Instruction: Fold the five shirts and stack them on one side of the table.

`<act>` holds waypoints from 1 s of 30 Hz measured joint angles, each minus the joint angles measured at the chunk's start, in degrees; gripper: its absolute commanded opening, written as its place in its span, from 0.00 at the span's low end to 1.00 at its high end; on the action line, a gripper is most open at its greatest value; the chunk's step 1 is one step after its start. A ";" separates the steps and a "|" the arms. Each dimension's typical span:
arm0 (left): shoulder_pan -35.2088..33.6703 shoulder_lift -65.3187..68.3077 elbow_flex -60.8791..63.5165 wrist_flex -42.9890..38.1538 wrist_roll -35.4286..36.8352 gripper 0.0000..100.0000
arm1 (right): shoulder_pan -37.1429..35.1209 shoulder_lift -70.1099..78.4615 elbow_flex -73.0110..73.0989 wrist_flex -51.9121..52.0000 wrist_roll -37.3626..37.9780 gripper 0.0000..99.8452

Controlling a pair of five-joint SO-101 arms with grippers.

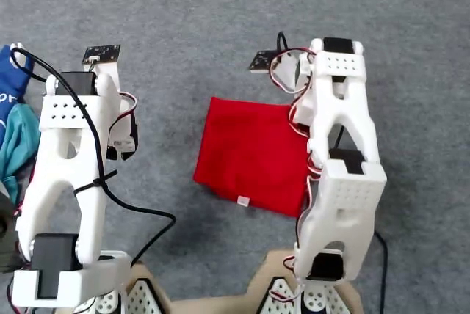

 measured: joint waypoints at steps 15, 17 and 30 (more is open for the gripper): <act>0.00 0.00 0.00 0.00 0.00 0.06 | -0.35 2.81 -8.53 -2.90 -1.58 0.01; 0.00 0.00 0.00 0.00 0.00 0.06 | -0.35 4.66 -10.11 -4.48 -1.58 0.01; 0.00 0.00 0.00 0.00 0.00 0.06 | -0.53 12.66 -28.57 -1.67 -1.58 0.01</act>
